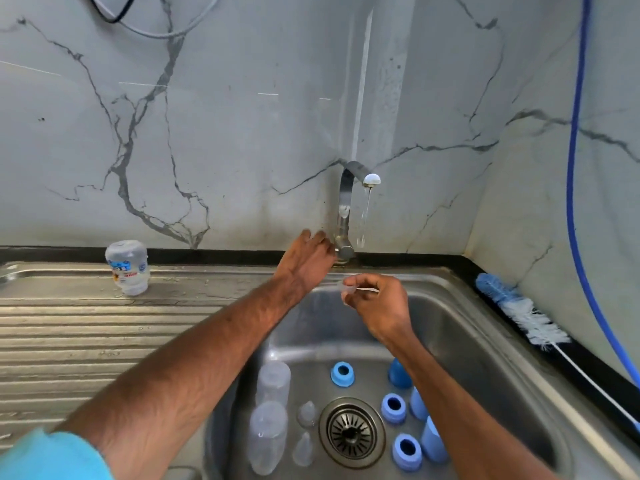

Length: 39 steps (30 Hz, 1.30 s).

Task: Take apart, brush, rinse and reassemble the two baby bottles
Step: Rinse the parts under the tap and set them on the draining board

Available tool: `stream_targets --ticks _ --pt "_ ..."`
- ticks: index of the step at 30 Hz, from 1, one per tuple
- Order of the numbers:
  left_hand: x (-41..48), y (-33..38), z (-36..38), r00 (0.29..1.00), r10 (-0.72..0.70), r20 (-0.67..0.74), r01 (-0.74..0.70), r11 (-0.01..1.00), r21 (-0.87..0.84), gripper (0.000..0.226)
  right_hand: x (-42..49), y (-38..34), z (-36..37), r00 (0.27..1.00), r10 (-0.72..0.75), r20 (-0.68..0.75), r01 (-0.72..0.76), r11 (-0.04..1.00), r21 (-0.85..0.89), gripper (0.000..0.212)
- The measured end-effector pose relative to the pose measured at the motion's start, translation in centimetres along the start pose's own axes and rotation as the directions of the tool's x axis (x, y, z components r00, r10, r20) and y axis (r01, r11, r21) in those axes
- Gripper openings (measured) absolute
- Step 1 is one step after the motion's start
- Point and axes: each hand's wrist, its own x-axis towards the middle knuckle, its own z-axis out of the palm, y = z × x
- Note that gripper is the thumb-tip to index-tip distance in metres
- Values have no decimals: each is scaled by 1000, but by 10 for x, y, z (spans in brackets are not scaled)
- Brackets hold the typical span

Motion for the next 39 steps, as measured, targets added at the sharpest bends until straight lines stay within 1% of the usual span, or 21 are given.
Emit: stream_targets --ticks 2,5,6,7,8,10,11,13,15,17,19,22,25,28,30,32,33,35,36,37,39 --pt "-11 -1 6 998 -28 52 37 982 -184 57 -3 1 4 1000 -3 -1 3 1000 -8 24" --pt "-24 -3 1 992 -39 119 89 887 -453 83 -5 -4 5 999 -34 -24 33 999 -6 29" --pt "-30 -1 -2 989 -56 140 124 834 -538 88 -4 -7 4 997 -60 -51 60 998 1 32" --pt "-36 3 -2 984 -88 156 168 760 -628 92 -3 -10 3 992 -92 -84 93 996 8 34" --pt "-43 9 -1 976 -125 175 214 670 -711 93 -2 -12 2 986 -121 -114 123 992 8 36" --pt "-60 26 5 952 -200 233 304 509 -805 89 -5 -8 0 982 -135 -133 133 991 -23 38" --pt "-68 35 10 938 -222 265 340 446 -828 83 -7 -5 -1 985 -118 -124 113 993 -45 39" --pt "-79 49 18 925 -246 290 363 346 -865 70 -8 -1 -4 988 -89 -123 82 995 -63 41" --pt "-83 58 25 921 -263 287 356 273 -894 62 -6 -2 -8 981 -120 -150 112 992 -66 40" --pt "-83 64 28 924 -275 267 337 248 -908 58 -5 -1 -8 983 -127 -131 117 990 -82 39" --pt "-83 69 32 930 -278 240 311 247 -918 57 -7 -1 -8 991 -101 -92 92 991 -98 39" --pt "-85 73 33 944 -266 195 267 265 -927 55 -7 -3 -7 985 -135 -104 123 986 -115 37" --pt "-88 75 31 935 -309 174 255 244 -936 58 -12 -4 -7 992 -99 -81 89 990 -113 41" --pt "-89 76 27 933 -329 146 226 222 -949 56 -14 -5 -5 990 -127 -69 115 981 -157 36" --pt "-89 76 24 924 -355 142 210 163 -964 51 -14 -5 -3 994 -99 -50 89 981 -172 33" --pt "-88 76 20 912 -386 141 181 70 -981 43 -15 -6 -2 998 -51 -37 43 983 -178 32" --pt "-86 76 17 909 -396 131 154 26 -988 39 -14 -7 -1 998 -53 -41 45 984 -172 30" --pt "-83 75 13 892 -443 92 74 -57 -996 35 -15 -10 0 997 -68 -47 58 982 -180 19" --pt "-81 75 11 875 -478 75 39 -85 -996 33 -16 -12 0 998 -47 -45 39 985 -167 13" --pt "-80 75 9 861 -504 65 15 -102 -995 31 -15 -13 -1 999 4 -37 -9 992 -124 14" --pt "-79 76 9 855 -516 48 -15 -117 -993 31 -17 -10 -2 987 158 40 -158 987 -8 25"
